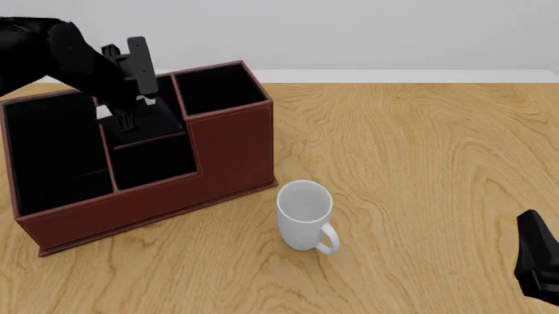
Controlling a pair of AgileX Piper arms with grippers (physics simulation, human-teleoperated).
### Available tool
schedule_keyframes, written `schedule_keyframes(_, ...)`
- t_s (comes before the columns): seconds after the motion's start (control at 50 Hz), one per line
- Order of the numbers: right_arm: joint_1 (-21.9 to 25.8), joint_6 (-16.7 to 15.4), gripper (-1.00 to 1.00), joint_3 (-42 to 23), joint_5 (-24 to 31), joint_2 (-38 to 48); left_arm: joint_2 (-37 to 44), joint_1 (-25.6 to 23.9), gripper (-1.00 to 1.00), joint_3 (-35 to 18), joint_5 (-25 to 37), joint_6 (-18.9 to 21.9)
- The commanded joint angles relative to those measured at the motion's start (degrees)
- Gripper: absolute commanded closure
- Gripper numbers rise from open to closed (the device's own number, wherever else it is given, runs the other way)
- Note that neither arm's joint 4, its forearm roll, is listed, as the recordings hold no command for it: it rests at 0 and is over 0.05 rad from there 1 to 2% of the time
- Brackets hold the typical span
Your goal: Pick up the book and place it in the front compartment of the caddy.
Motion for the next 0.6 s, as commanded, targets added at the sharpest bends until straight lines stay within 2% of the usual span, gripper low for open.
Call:
schedule_keyframes(0.02,0.0,0.0,-1.00,0.0,0.1,0.0,2.0,-0.3,1.00,0.2,-2.0,1.1)
schedule_keyframes(0.22,0.0,0.0,-1.00,0.0,0.2,0.0,3.6,-0.1,1.00,0.6,-3.5,1.1)
schedule_keyframes(0.28,0.1,-0.1,-1.00,0.0,0.2,0.0,4.5,-0.1,1.00,-1.3,-3.7,0.6)
schedule_keyframes(0.3,0.1,-0.1,-1.00,0.0,0.3,0.0,4.0,0.0,1.00,-0.3,-4.4,1.5)
schedule_keyframes(0.32,0.1,-0.1,-1.00,0.0,0.3,0.0,3.7,0.6,-1.00,0.4,-5.6,2.2)
schedule_keyframes(0.34,0.2,-0.1,-1.00,0.0,0.3,0.0,4.2,0.5,-1.00,-0.4,-4.6,1.4)
schedule_keyframes(0.36,0.1,-0.1,-1.00,0.0,0.3,0.0,3.7,1.0,-1.00,1.3,-5.8,3.1)
schedule_keyframes(0.46,0.1,0.0,-1.00,0.0,0.3,0.0,3.3,2.6,-1.00,2.4,-8.5,4.9)
schedule_keyframes(0.48,0.1,-0.1,-1.00,0.0,0.2,0.0,2.5,3.8,-1.00,4.4,-10.5,7.1)
schedule_keyframes(0.54,0.1,0.0,-1.00,0.0,0.2,0.0,2.3,2.6,-1.00,2.4,-9.2,5.9)
schedule_keyframes(0.6,0.1,0.0,-1.00,0.0,0.2,0.0,1.6,2.8,-1.00,2.2,-9.4,6.5)
